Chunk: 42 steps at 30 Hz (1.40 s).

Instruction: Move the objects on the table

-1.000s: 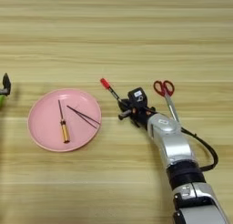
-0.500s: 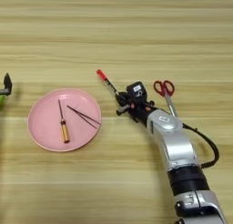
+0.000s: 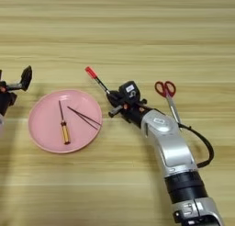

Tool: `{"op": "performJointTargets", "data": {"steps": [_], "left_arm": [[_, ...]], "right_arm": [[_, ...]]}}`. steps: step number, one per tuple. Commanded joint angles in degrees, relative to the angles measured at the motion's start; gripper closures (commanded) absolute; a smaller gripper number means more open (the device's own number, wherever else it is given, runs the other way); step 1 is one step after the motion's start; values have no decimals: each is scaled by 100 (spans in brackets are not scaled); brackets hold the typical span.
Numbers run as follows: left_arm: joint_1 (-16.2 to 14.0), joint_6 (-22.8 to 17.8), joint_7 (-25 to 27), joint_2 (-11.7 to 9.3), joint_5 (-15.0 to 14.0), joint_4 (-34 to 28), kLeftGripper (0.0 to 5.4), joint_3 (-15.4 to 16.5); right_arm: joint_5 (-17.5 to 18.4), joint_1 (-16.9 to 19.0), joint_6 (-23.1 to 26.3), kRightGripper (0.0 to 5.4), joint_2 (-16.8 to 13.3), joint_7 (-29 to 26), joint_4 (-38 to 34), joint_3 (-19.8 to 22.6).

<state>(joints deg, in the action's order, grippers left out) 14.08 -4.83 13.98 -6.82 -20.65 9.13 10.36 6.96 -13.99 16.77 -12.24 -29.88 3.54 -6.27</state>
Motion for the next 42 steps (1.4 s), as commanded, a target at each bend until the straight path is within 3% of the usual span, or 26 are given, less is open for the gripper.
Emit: {"op": "performJointTargets", "data": {"steps": [1, 8, 14, 20, 42], "left_arm": [[-114, -495, 199, 114, -244, -445, 0, -203], [-124, -1073, 489, 259, -749, -749, 0, -281], [-110, -1361, 627, 339, -959, -806, 0, -348], [-12, -1458, 865, 466, -1017, -376, 0, -423], [78, -1814, 1081, 628, -1456, -276, 3, -183]], "right_arm": [[51, 31, 59, 497, 68, -25, -261, -134], [49, -57, 59, 497, 189, -57, -494, -336], [68, -104, -3, 497, 274, -107, -627, -470], [73, -6, -103, 497, 403, -169, -858, -742], [55, 84, -111, 497, 406, -186, -1044, -1036]]}}
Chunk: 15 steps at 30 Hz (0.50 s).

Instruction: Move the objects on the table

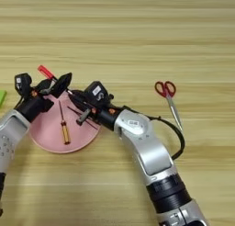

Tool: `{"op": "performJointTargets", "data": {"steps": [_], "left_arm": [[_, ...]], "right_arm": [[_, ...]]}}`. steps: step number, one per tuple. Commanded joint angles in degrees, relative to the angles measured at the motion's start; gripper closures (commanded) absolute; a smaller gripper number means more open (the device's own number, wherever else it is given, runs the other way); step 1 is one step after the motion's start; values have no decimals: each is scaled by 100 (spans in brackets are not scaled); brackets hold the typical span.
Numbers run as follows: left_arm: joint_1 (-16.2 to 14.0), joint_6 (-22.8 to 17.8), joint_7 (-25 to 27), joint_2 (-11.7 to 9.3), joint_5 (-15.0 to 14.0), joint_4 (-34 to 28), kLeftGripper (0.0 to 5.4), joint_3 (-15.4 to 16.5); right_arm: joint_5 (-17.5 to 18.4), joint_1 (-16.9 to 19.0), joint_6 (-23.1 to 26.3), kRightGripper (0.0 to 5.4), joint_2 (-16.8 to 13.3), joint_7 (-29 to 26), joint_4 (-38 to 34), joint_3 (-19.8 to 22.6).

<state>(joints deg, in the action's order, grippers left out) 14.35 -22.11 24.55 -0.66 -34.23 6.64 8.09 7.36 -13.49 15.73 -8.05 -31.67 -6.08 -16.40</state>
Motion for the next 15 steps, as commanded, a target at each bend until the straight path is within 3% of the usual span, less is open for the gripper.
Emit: {"op": "performJointTargets", "data": {"steps": [1, 15], "left_arm": [[54, -89, 30, 16, -116, -25, 19, 63], [33, -61, 114, 36, -276, -64, 148, 135]], "right_arm": [[15, 34, -3, 497, -13, -4, -85, -25], [18, 23, 13, 497, -16, 19, -76, -8]]}}
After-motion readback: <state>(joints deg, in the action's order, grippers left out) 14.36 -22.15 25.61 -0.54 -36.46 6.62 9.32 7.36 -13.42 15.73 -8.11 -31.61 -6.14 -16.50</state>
